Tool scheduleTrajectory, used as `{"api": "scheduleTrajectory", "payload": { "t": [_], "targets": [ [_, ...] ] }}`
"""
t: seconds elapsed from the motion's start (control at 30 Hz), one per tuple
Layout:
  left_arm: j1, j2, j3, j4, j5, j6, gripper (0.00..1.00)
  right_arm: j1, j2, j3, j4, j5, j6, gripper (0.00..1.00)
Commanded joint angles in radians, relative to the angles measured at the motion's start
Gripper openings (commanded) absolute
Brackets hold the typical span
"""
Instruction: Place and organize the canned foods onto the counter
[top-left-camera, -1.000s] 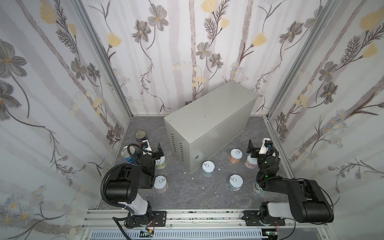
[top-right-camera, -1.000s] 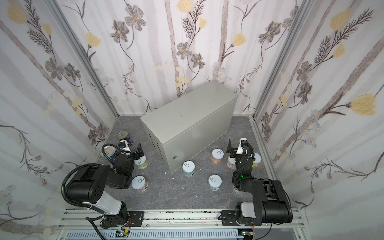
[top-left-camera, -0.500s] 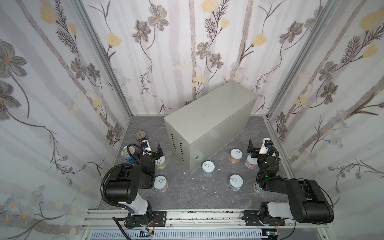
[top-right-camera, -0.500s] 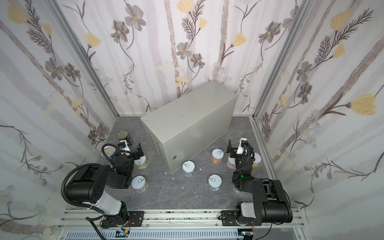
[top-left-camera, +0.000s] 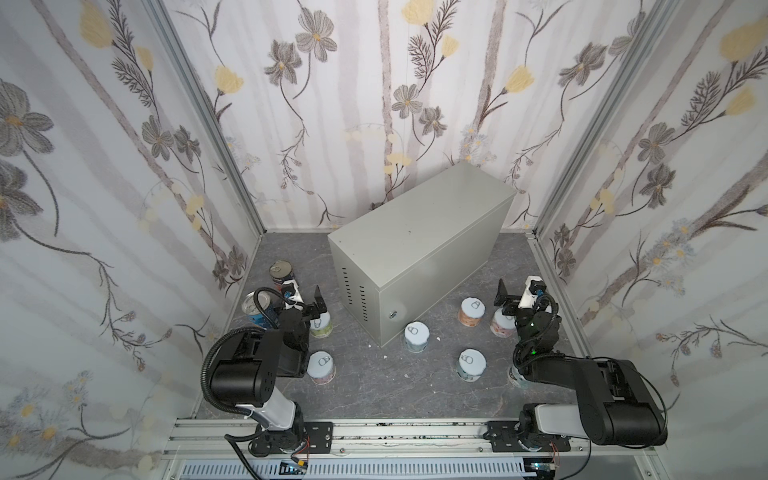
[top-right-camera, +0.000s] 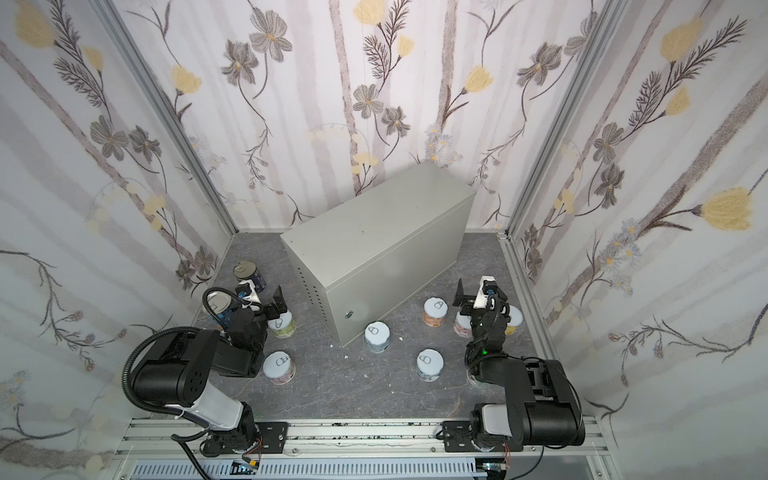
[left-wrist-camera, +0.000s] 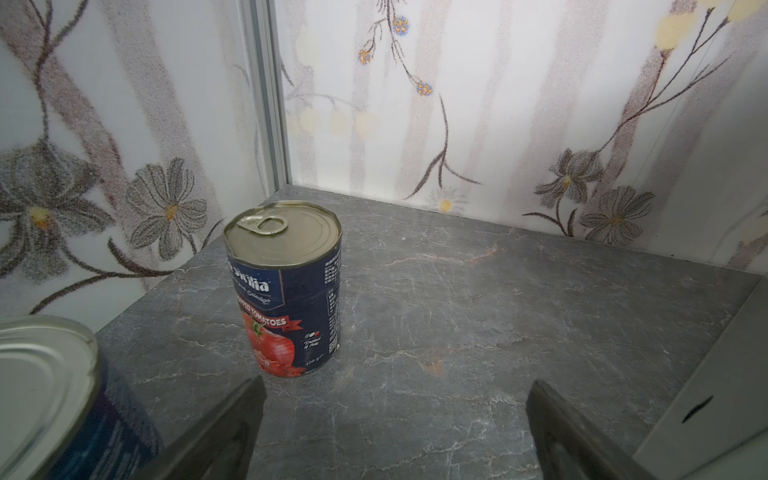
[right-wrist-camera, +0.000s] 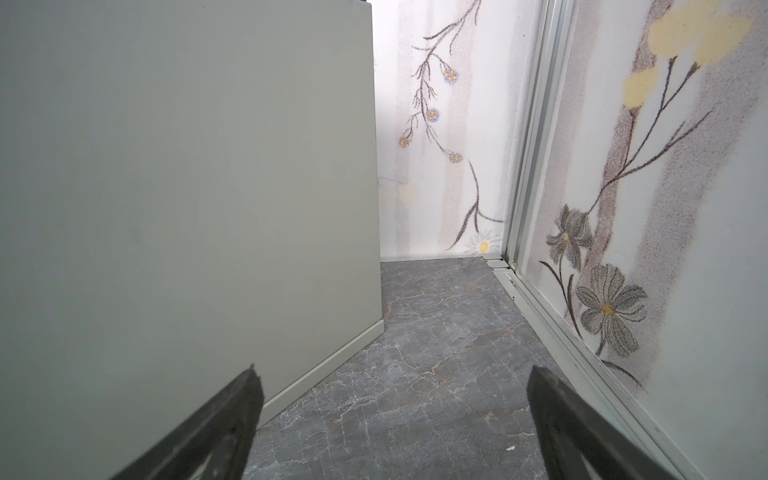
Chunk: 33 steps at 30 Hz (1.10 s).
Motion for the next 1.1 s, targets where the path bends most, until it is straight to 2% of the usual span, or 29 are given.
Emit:
{"api": "scheduleTrajectory", "payload": {
  "t": [0.0,0.1,0.2,0.47,0.63,0.7,0.87,1.07],
  "targets": [
    [0.002,-0.008,0.002,0.02,0.005,-0.008,1.0,0.004,-0.005,-0.002,0.014,0.007,0.002,1.0],
    [0.003,-0.039,-0.007,0.017,-0.021,-0.018,1.0,0.006,-0.064,-0.031,0.019,0.049,0.02,1.0],
    [0.005,-0.091,-0.009,-0.02,0.006,-0.007,1.0,0.005,-0.167,-0.033,-0.079,0.08,0.028,1.0],
    [0.004,-0.327,0.024,-0.248,-0.027,-0.014,1.0,0.006,-0.427,0.081,-0.5,0.141,0.126,1.0],
    [0.004,-0.528,0.115,-0.527,-0.022,-0.049,1.0,0.006,-0.563,0.179,-0.768,0.126,0.164,1.0],
    [0.002,-0.593,0.177,-0.684,-0.014,-0.077,1.0,0.006,-0.624,0.202,-0.845,0.118,0.215,1.0],
    [-0.01,-0.754,0.294,-1.006,-0.02,-0.191,1.0,0.014,-0.746,0.26,-1.009,0.016,0.346,1.0],
    [-0.038,-0.922,0.362,-1.255,-0.007,-0.265,1.0,0.046,-0.762,0.374,-1.227,0.067,0.414,1.0]
  ]
}}
